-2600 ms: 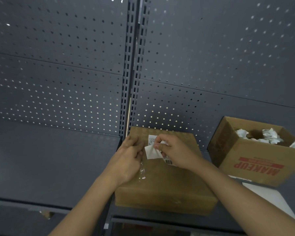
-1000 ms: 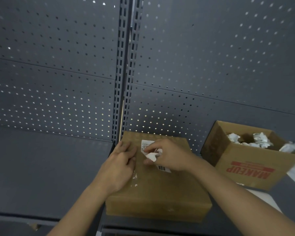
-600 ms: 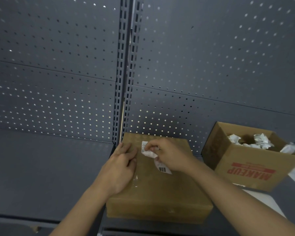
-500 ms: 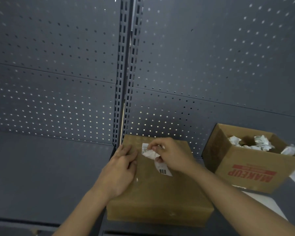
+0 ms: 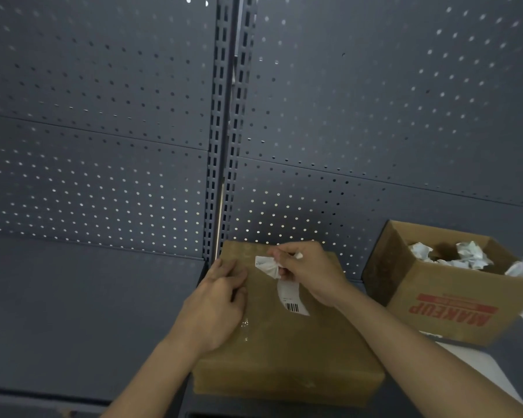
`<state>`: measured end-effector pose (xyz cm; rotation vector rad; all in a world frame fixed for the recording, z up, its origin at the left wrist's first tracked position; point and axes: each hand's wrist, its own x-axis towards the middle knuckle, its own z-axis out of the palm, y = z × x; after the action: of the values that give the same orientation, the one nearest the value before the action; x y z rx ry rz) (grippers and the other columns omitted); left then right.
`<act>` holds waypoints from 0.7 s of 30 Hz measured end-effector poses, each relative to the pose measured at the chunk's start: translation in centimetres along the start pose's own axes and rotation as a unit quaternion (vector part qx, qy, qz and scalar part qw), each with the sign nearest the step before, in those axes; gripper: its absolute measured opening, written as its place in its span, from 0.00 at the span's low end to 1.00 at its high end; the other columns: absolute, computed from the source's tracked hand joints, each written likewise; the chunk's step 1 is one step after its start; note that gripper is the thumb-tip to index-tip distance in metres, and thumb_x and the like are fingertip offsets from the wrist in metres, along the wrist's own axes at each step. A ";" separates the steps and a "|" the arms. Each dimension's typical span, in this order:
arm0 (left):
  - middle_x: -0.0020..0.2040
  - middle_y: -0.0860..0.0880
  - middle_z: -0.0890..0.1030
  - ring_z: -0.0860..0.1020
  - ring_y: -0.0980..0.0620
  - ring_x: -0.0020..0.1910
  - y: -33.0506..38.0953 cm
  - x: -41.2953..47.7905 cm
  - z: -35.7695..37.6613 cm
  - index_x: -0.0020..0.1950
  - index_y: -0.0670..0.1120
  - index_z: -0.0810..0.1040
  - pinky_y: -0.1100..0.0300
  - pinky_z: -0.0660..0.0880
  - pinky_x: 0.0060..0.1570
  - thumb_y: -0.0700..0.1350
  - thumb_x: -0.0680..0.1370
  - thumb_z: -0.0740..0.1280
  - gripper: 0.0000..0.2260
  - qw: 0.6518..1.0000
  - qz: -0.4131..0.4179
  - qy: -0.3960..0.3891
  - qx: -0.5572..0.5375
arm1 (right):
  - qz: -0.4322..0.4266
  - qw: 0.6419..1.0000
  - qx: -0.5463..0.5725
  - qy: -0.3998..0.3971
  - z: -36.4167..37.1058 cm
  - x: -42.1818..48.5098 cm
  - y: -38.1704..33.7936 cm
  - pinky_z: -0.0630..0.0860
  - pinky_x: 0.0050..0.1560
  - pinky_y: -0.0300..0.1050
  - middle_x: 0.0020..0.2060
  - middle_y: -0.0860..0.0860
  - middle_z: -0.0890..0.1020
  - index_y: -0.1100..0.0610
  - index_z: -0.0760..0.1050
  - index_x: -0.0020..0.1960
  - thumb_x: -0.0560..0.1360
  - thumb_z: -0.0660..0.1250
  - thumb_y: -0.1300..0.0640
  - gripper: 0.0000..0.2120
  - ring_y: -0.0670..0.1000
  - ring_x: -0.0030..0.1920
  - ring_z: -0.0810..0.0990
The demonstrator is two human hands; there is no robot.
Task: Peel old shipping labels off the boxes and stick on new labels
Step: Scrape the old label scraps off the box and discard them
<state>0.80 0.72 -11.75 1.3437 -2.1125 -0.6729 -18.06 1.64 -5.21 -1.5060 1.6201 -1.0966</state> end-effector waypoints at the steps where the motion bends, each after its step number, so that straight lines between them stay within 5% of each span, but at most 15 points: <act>1: 0.80 0.59 0.54 0.45 0.60 0.79 0.0 0.0 0.0 0.77 0.54 0.65 0.57 0.53 0.76 0.50 0.83 0.57 0.21 1.000 0.001 0.002 0.002 | -0.009 0.999 -0.043 -0.017 -0.2 0.0 -0.2 0.73 0.34 0.27 0.28 0.46 0.80 0.59 0.83 0.52 0.79 0.67 0.59 0.07 0.38 0.27 0.76; 7: 0.80 0.57 0.55 0.45 0.59 0.79 0.0 -0.1 0.0 0.77 0.53 0.65 0.58 0.53 0.75 0.50 0.84 0.57 0.21 1.000 0.003 0.004 0.015 | -0.062 0.946 -0.314 -0.053 0.2 -0.7 -2.0 0.66 0.33 0.22 0.48 0.43 0.83 0.50 0.83 0.56 0.70 0.77 0.47 0.16 0.38 0.39 0.73; 12: 0.80 0.58 0.55 0.45 0.59 0.79 -0.1 0.0 0.0 0.77 0.54 0.65 0.61 0.52 0.74 0.49 0.84 0.57 0.20 1.000 0.008 0.007 0.015 | -0.042 0.928 -0.367 -0.053 1.0 0.0 -2.1 0.65 0.34 0.38 0.49 0.53 0.82 0.57 0.80 0.56 0.76 0.71 0.51 0.13 0.54 0.51 0.81; 15: 0.80 0.58 0.55 0.45 0.60 0.79 -0.1 0.0 -0.1 0.77 0.54 0.65 0.61 0.52 0.74 0.49 0.84 0.57 0.21 1.000 0.007 0.005 0.013 | -0.042 0.909 -0.408 -0.071 0.3 0.0 -2.2 0.60 0.30 0.29 0.60 0.51 0.80 0.52 0.78 0.65 0.80 0.65 0.49 0.15 0.51 0.57 0.79; 21: 0.80 0.59 0.55 0.45 0.60 0.79 -0.1 0.0 0.0 0.77 0.55 0.65 0.59 0.54 0.75 0.50 0.84 0.56 0.20 1.000 0.005 0.007 0.020 | -0.074 0.917 -0.385 -0.071 -0.1 0.4 -1.3 0.64 0.30 0.29 0.52 0.49 0.82 0.55 0.81 0.54 0.80 0.65 0.49 0.11 0.46 0.43 0.74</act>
<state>0.86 0.69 -11.81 1.3548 -2.1302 -0.6203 -17.60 1.30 -4.02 -2.1683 1.9677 -0.3846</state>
